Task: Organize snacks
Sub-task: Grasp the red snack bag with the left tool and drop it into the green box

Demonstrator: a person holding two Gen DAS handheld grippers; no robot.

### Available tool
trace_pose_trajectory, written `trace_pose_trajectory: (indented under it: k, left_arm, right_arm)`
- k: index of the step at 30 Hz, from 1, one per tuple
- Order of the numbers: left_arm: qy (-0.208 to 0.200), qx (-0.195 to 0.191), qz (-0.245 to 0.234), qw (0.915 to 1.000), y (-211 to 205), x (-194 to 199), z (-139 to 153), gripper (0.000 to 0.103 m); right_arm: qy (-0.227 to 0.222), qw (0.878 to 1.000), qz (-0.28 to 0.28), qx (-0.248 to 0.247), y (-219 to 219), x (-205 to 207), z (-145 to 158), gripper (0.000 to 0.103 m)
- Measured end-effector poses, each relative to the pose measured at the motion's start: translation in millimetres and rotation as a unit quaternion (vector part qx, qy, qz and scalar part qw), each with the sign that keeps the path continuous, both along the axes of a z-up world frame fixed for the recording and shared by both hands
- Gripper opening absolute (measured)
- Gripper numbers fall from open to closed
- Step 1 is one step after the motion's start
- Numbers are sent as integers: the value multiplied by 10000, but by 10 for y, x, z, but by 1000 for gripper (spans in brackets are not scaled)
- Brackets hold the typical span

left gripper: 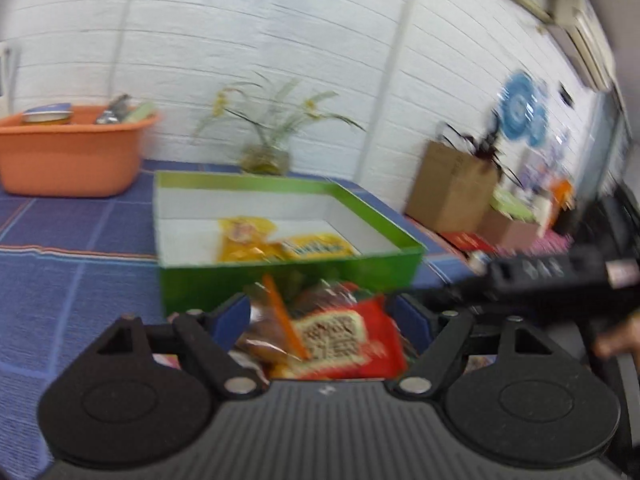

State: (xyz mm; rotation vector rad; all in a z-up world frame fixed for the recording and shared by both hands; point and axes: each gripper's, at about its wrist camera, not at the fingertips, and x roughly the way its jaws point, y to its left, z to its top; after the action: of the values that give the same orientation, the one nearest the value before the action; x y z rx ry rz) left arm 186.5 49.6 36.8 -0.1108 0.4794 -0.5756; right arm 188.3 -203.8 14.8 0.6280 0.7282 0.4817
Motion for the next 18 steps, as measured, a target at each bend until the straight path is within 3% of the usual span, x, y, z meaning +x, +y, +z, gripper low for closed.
trace_pose_trajectory:
  k: [2, 3, 7, 9, 11, 15, 18]
  left_arm:
    - [22, 296, -83, 9995, -133, 7, -91, 78]
    - [101, 384, -22, 9992, -175, 41, -130, 78]
    - [426, 14, -288, 9987, -172, 78, -275, 78]
    - [291, -30, -361, 9989, -173, 29, -273, 78]
    - [479, -56, -406, 9980, -174, 56, -274, 78]
    - [759, 253, -232, 9965, -192, 89, -288, 79]
    - [848, 740, -31, 9936, -220, 129, -331, 92]
  right_arm:
    - [89, 9999, 54, 63, 25, 65, -36, 82]
    - [114, 9998, 124, 72, 49, 108, -53, 69]
    - [264, 9994, 199, -52, 134, 235, -117, 56]
    - [380, 9990, 246, -28, 143, 264, -155, 56]
    - [405, 9988, 274, 32, 125, 268, -174, 56]
    - [432, 9985, 321, -11, 149, 284, -170, 58]
    - [517, 9976, 433, 164, 200, 337, -188, 68]
